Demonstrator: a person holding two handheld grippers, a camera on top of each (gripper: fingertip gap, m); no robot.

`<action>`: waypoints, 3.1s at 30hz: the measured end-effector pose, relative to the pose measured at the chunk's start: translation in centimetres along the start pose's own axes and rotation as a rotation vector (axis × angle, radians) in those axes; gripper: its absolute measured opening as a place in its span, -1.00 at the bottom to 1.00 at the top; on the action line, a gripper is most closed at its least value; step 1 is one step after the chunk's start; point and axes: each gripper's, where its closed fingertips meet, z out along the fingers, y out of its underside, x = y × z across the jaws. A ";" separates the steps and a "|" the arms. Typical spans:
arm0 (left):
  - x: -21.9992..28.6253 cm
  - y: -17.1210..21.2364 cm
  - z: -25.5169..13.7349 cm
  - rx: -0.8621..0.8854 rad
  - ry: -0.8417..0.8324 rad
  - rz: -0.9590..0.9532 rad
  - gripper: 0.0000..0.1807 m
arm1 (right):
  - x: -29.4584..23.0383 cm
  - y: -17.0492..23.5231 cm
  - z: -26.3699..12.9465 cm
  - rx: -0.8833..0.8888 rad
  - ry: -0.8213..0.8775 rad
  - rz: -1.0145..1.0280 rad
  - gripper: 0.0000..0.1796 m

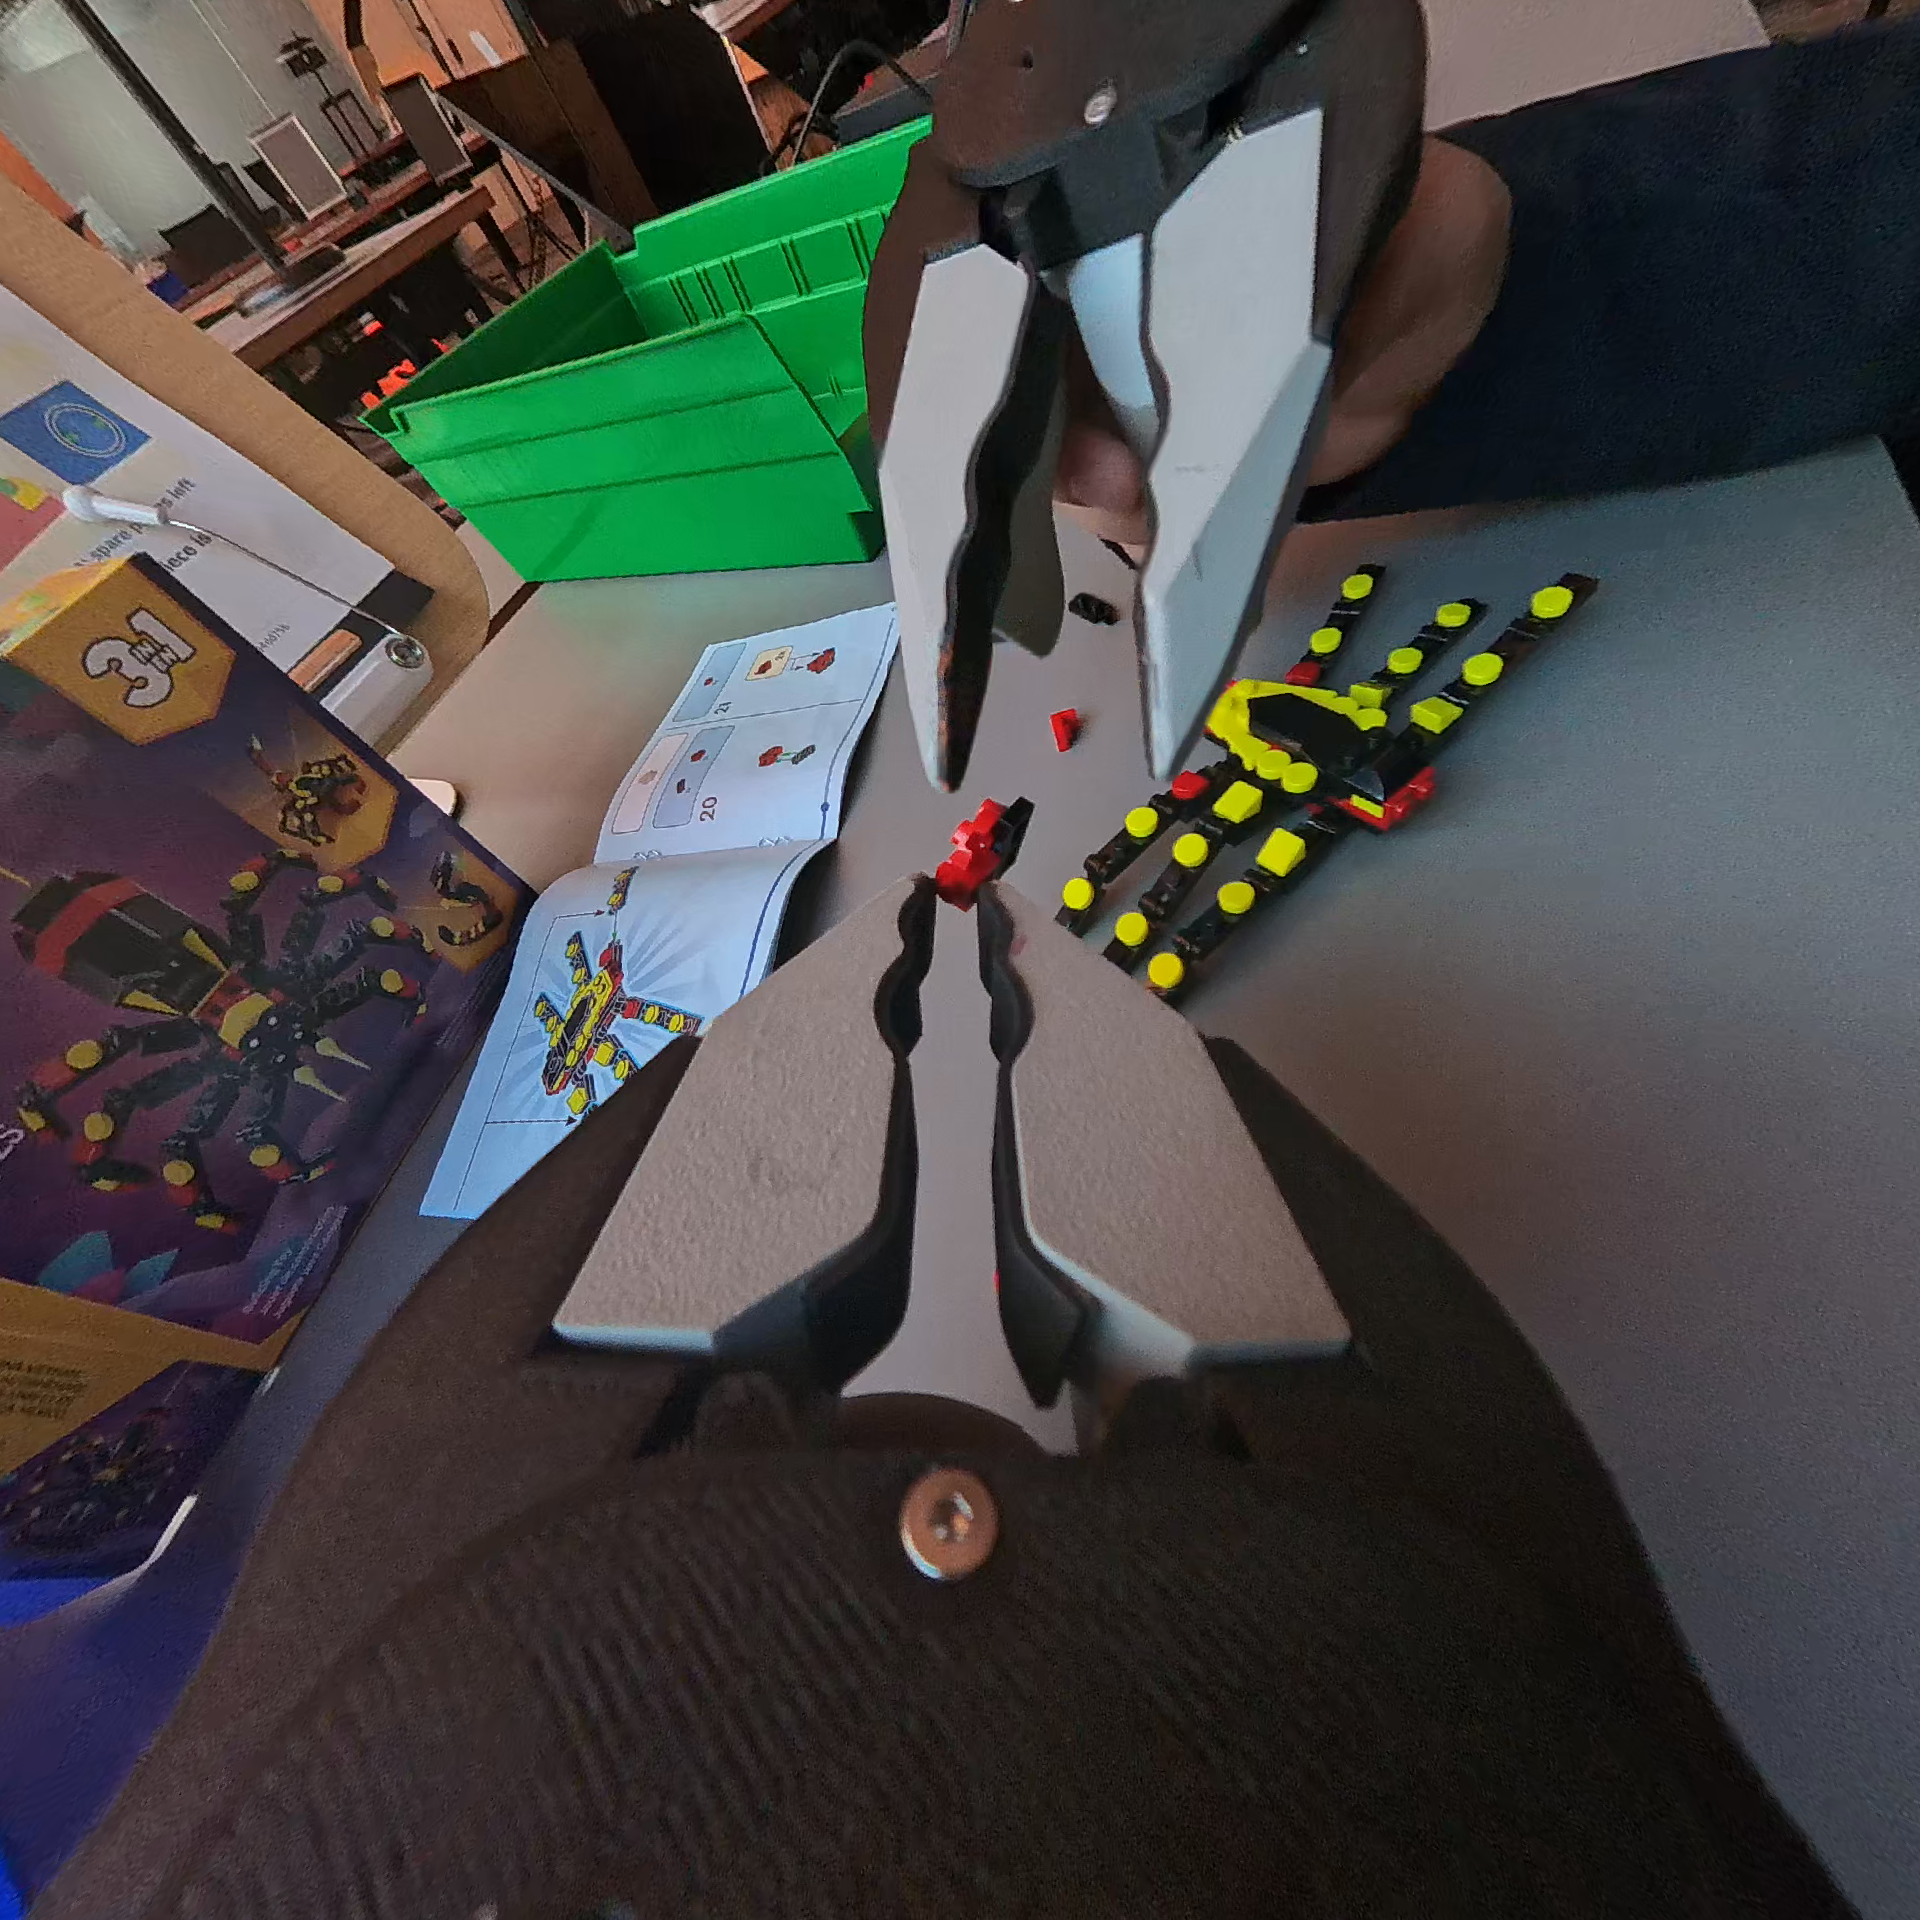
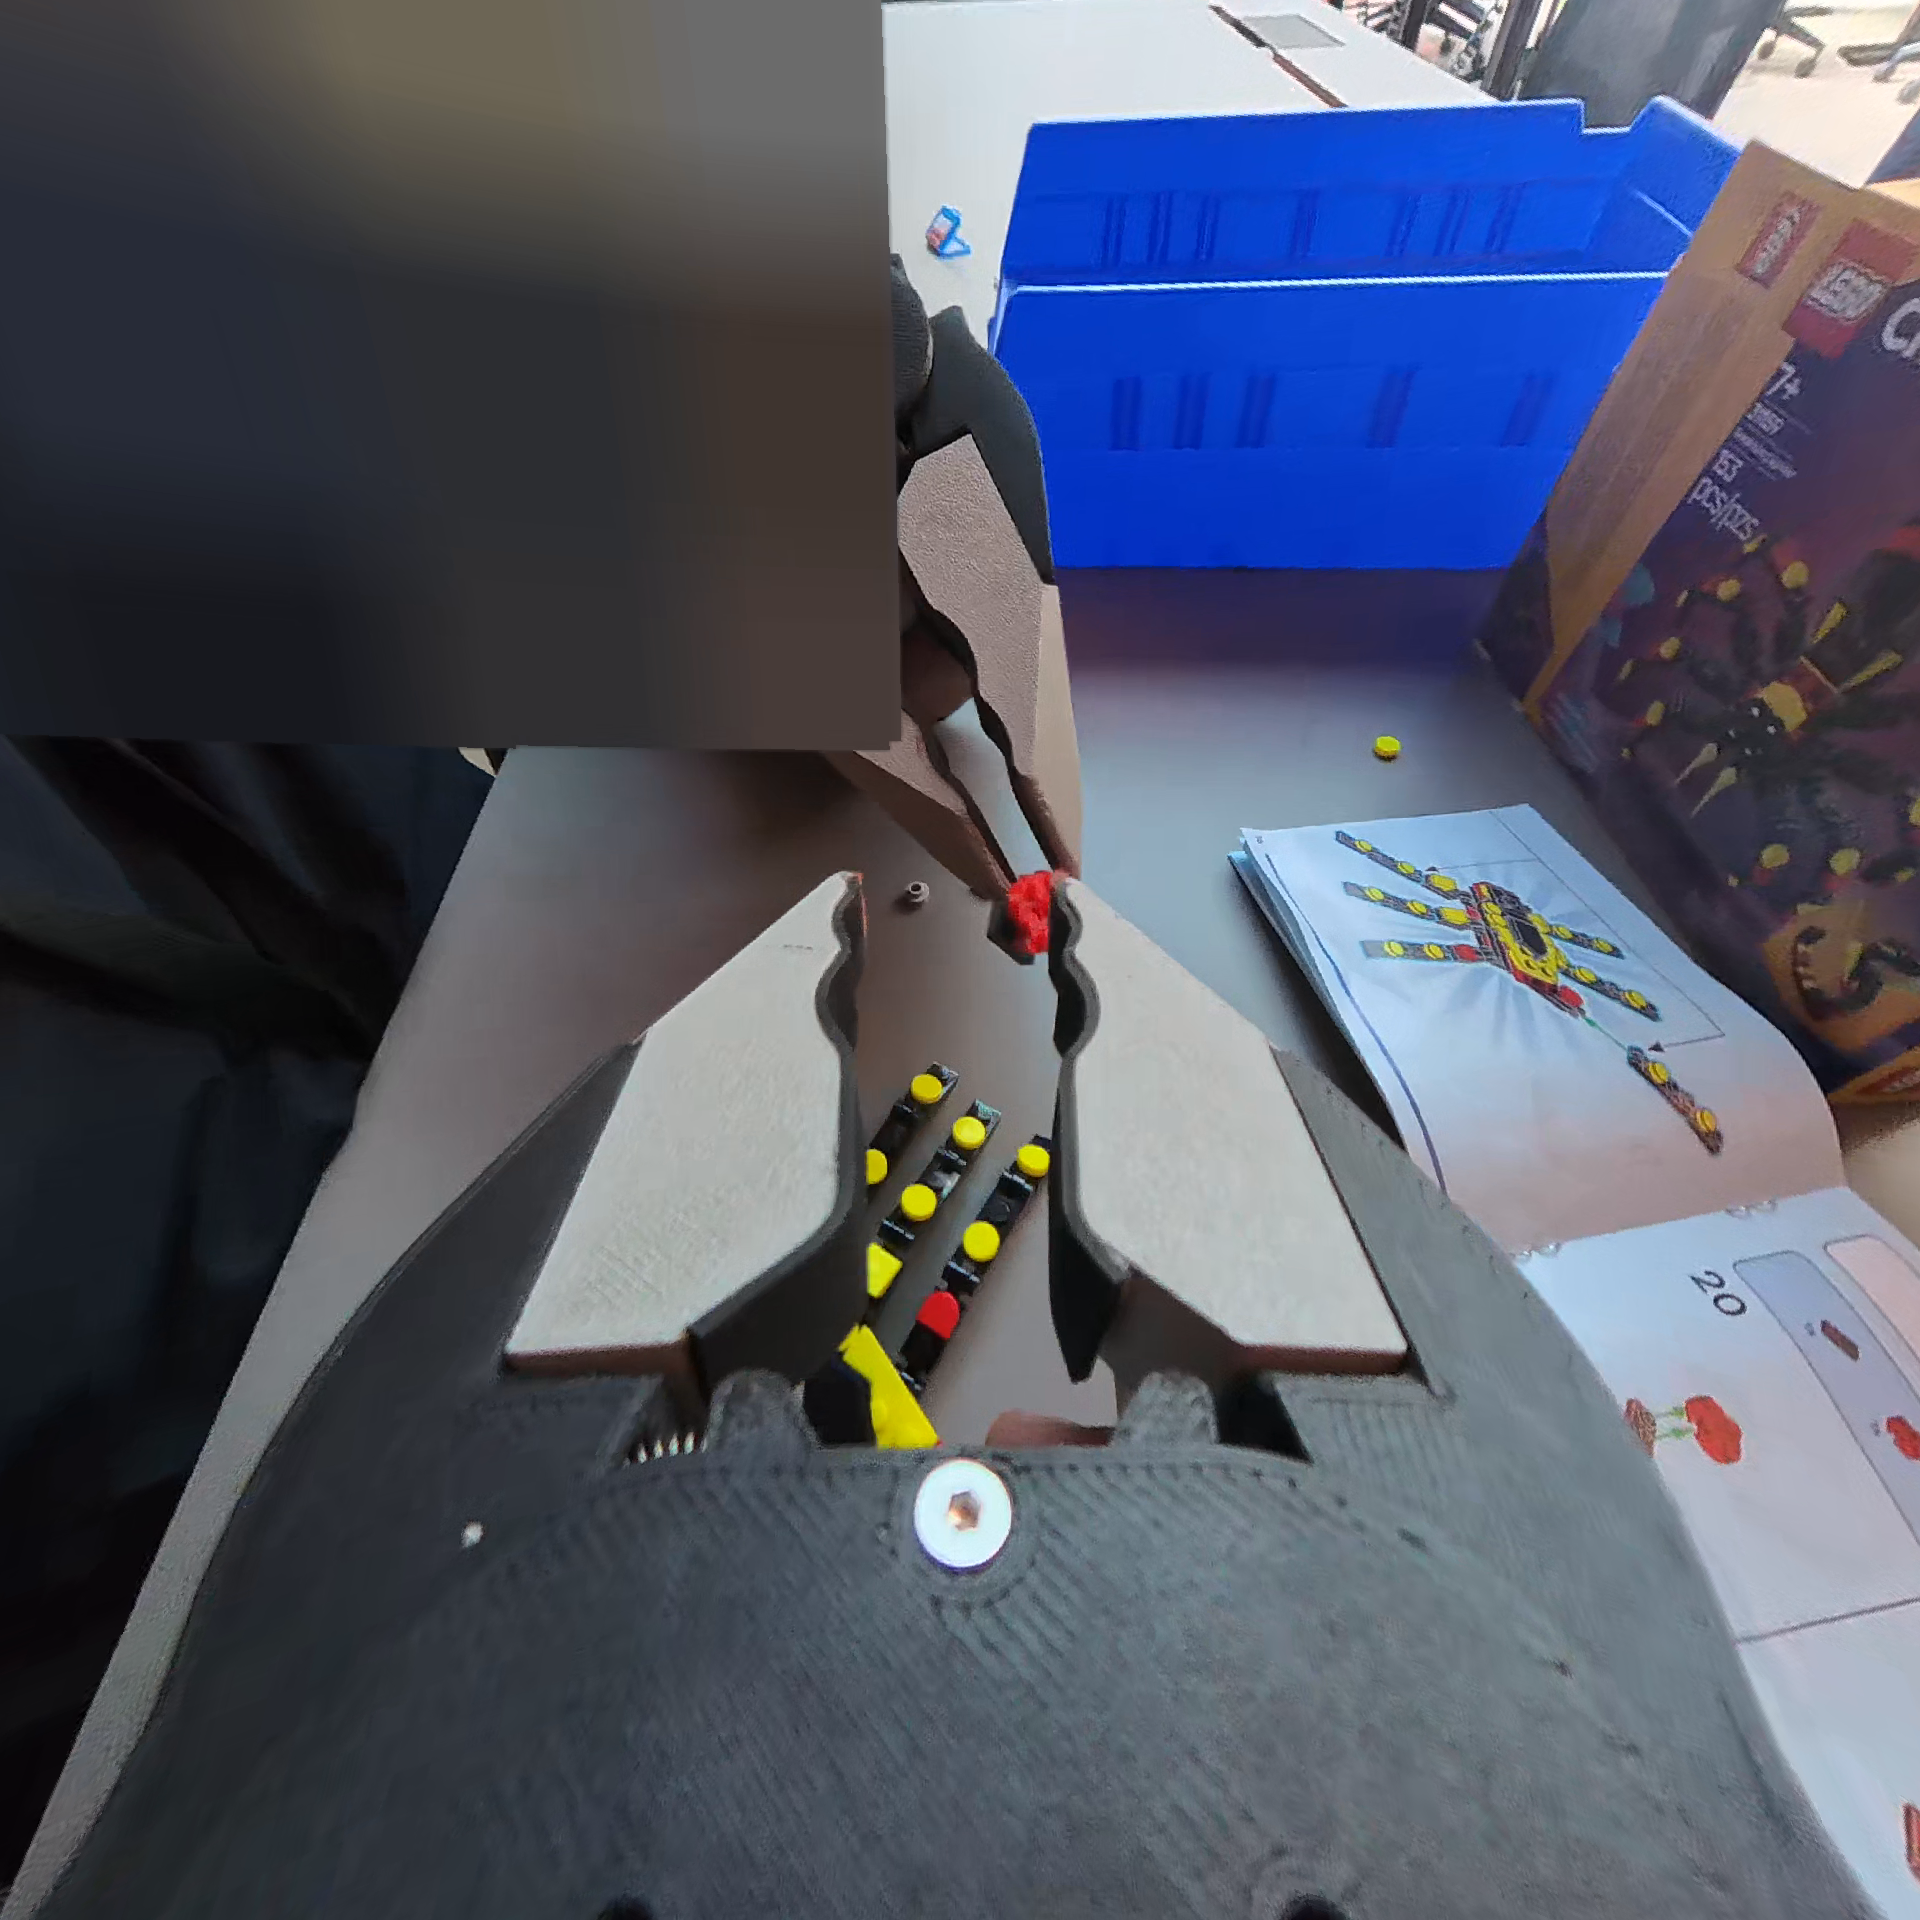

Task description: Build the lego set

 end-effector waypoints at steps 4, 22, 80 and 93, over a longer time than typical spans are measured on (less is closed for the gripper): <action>0.2 0.1 0.1 -0.003 0.011 -0.014 -0.95 | 0.2 0.0 0.6 -0.032 0.074 -0.065 -0.74; 1.0 -0.7 -0.5 0.045 0.091 -0.055 -1.00 | 1.3 0.8 0.0 0.011 0.006 0.096 -0.94; -0.5 -6.8 -2.8 0.495 0.102 -0.256 -0.95 | 0.4 -5.4 -3.4 0.489 -0.052 -0.045 -0.95; -1.3 -11.0 -4.4 0.783 0.192 -0.565 -0.95 | -0.3 -8.4 -4.4 0.676 -0.073 0.003 -0.95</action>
